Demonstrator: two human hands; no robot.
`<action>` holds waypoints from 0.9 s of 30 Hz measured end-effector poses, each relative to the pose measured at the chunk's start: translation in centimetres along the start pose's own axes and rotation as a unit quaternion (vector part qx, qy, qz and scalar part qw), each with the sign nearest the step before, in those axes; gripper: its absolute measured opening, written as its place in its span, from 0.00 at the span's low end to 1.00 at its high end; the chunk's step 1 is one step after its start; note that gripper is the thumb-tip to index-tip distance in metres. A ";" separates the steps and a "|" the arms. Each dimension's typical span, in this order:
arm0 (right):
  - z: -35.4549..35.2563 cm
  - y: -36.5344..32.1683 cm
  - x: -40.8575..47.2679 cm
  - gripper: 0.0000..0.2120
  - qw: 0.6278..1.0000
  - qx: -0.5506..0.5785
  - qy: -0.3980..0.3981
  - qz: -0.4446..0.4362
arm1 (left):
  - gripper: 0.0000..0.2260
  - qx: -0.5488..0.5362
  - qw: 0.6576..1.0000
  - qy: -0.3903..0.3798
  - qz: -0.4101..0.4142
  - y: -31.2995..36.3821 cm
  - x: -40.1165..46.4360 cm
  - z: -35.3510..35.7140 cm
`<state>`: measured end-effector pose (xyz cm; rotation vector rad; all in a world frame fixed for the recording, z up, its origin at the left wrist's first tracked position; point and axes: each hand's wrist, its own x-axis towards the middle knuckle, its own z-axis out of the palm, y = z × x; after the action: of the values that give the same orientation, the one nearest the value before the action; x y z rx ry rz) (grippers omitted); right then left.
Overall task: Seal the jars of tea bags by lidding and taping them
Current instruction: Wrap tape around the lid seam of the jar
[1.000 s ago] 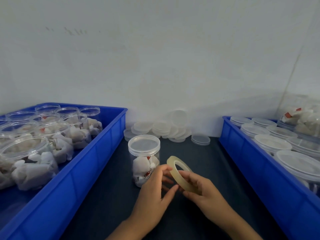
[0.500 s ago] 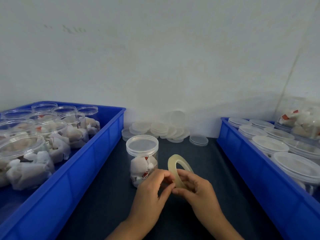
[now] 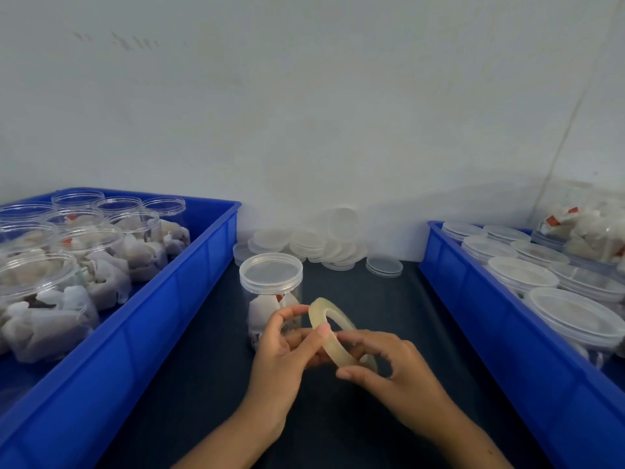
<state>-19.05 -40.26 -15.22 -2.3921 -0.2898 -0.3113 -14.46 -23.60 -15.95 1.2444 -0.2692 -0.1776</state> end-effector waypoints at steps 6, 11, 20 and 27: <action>-1.8 0.6 -0.4 0.14 0.994 0.105 -0.040 0.001 | 0.20 -0.146 0.986 0.019 -0.077 0.2 0.3 0.3; -3.5 0.5 -0.6 0.08 0.978 0.187 -0.088 0.007 | 0.15 -0.261 0.947 0.039 -0.183 0.1 0.7 0.2; -4.8 0.8 -0.8 0.09 0.975 0.190 -0.096 0.061 | 0.12 -0.200 0.966 -0.025 -0.163 -0.1 0.5 -0.3; -1.1 -1.6 -0.6 0.16 0.974 0.219 0.029 0.053 | 0.18 0.121 0.981 -0.130 0.074 -0.1 -0.8 0.6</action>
<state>-20.21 -39.87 -13.59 -1.9515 -0.1791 -0.2388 -15.41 -23.92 -15.98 1.4363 -0.6231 -0.1828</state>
